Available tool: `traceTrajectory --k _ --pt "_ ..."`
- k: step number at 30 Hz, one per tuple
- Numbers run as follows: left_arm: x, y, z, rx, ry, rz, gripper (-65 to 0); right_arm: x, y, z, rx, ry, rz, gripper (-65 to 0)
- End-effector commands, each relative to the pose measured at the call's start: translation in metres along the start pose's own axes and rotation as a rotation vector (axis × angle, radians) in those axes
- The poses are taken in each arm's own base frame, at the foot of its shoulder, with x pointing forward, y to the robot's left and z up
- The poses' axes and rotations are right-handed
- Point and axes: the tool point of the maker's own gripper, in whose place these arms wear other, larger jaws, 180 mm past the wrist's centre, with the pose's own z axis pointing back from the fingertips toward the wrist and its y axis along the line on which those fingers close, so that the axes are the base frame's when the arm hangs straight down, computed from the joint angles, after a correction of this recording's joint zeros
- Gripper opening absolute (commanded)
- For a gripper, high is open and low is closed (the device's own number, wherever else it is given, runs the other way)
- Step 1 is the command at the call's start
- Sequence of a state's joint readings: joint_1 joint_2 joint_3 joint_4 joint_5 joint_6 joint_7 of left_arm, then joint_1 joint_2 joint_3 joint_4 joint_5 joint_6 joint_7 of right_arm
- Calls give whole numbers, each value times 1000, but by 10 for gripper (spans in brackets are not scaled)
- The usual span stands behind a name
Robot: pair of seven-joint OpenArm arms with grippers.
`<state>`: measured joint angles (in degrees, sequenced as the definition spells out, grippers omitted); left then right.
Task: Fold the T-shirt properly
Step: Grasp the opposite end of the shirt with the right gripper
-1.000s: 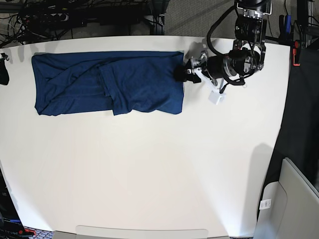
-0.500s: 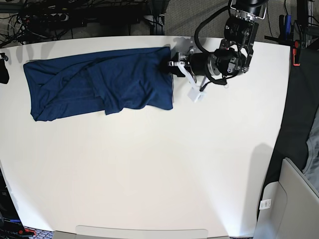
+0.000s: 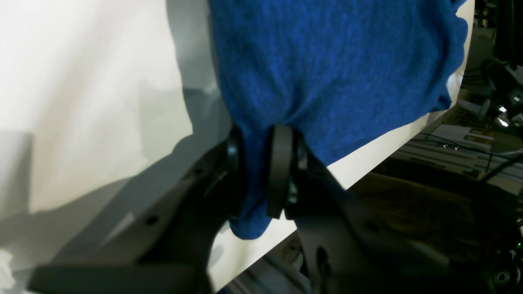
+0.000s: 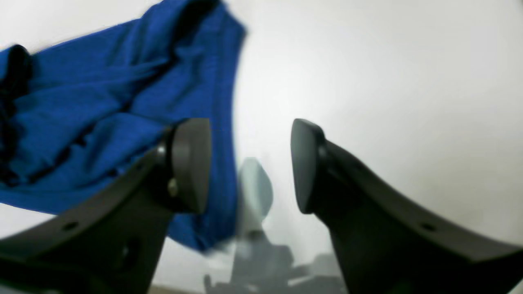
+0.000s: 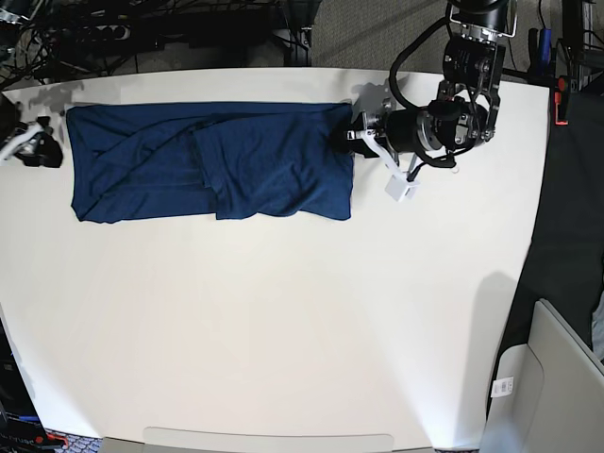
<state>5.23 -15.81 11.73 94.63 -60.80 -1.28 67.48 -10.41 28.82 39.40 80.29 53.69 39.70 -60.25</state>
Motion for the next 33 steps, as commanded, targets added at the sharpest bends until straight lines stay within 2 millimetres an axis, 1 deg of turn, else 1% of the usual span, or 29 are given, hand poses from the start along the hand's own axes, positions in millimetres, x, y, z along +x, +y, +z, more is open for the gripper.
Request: traceTrajectory --k 1,4,7,11,12,13,15,17,19,20,24,26,30,33 --pt "8 -6 4 -22 -17 -8 -644 17 -2 1 3 -39 19 -333" --pt "7 -5 4 -19 -16 -6 -643 11 1 -15 34 -31 -36 -334" --pt "5 -6 3 -21 -13 -7 -643 10 4 -30 61 -25 -78 -334" --pt "5 -7 2 -24 -14 -5 -643 12 9 -43 86 -20 -101 -334" --pt "5 -7 2 -24 -15 -5 -643 13 12 -46 96 -19 -104 -334" --pt "6 -7 3 -24 -16 -6 -643 12 19 -51 113 -21 -109 -334" --pt "7 -7 3 -24 -19 -8 -643 8 27 -56 132 -18 -115 -334" --pt "8 -8 2 -26 -20 -9 -643 3 31 -58 143 22 -113 -334" --pt "8 -8 2 -26 -22 -9 -643 -7 43 -65 170 71 -123 -334" --pt "8 -8 2 -26 -22 -9 -643 -11 46 -66 177 92 -124 -334" --pt "9 -8 3 -26 -24 -10 -643 -3 54 -62 182 85 -79 -334" --pt "9 -8 3 -26 -25 -9 -643 -3 57 -59 181 94 -52 -334" --pt "10 -7 4 -24 -29 -7 -643 -3 57 -52 170 119 -11 -334" --pt "10 -7 4 -24 -29 -7 -643 -5 57 -52 169 122 -13 -334"
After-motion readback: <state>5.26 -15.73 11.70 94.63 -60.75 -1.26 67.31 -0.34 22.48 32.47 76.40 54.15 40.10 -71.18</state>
